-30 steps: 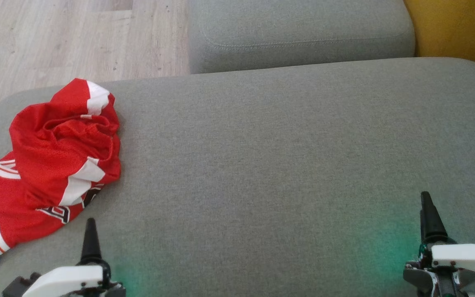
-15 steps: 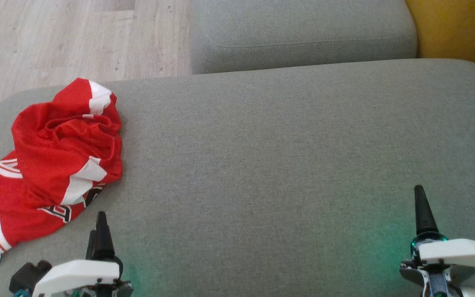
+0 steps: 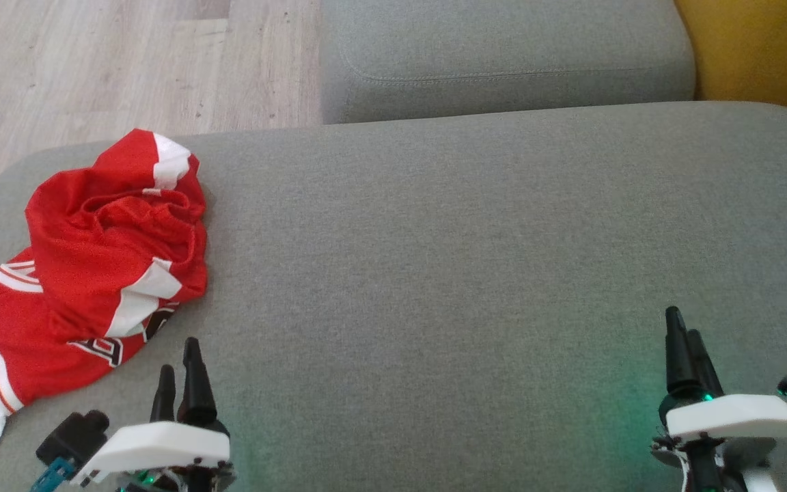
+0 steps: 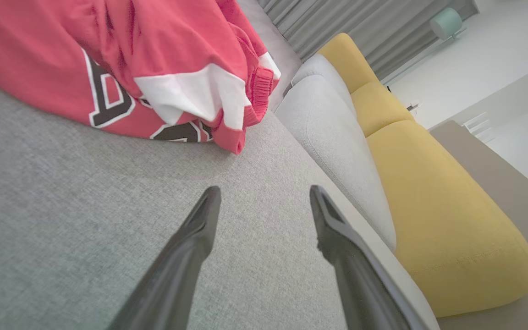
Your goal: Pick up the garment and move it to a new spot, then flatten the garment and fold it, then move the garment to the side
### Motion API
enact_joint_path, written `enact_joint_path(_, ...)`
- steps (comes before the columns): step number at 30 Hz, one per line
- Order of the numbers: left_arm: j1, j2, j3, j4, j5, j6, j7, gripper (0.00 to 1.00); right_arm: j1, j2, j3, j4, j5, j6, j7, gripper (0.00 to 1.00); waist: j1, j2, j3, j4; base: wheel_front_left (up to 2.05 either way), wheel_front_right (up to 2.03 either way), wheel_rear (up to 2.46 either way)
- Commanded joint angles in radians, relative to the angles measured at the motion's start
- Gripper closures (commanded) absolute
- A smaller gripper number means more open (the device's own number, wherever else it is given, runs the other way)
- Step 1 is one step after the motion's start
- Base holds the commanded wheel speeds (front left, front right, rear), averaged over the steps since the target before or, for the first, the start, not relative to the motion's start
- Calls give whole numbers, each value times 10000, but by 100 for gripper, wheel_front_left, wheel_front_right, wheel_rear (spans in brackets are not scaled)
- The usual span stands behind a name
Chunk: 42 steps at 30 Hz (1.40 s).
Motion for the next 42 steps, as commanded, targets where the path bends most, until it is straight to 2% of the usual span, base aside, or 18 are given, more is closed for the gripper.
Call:
enact_joint_path(1,-472,52,43,-407,353,76,-135,0,-377,-52,191,-422,-372,-3,-153,0,0,0,-4,18,0,0,0)
enact_joint_path(15,-530,103,-491,-544,2291,527,-579,0,-405,-61,603,-780,-2487,-4,-595,0,0,0,-17,73,0,0,0)
enact_joint_path(42,-533,129,-1210,-611,5489,820,-1351,0,-237,-76,1096,-1105,-5564,-6,-1362,0,0,0,-197,237,0,0,0)
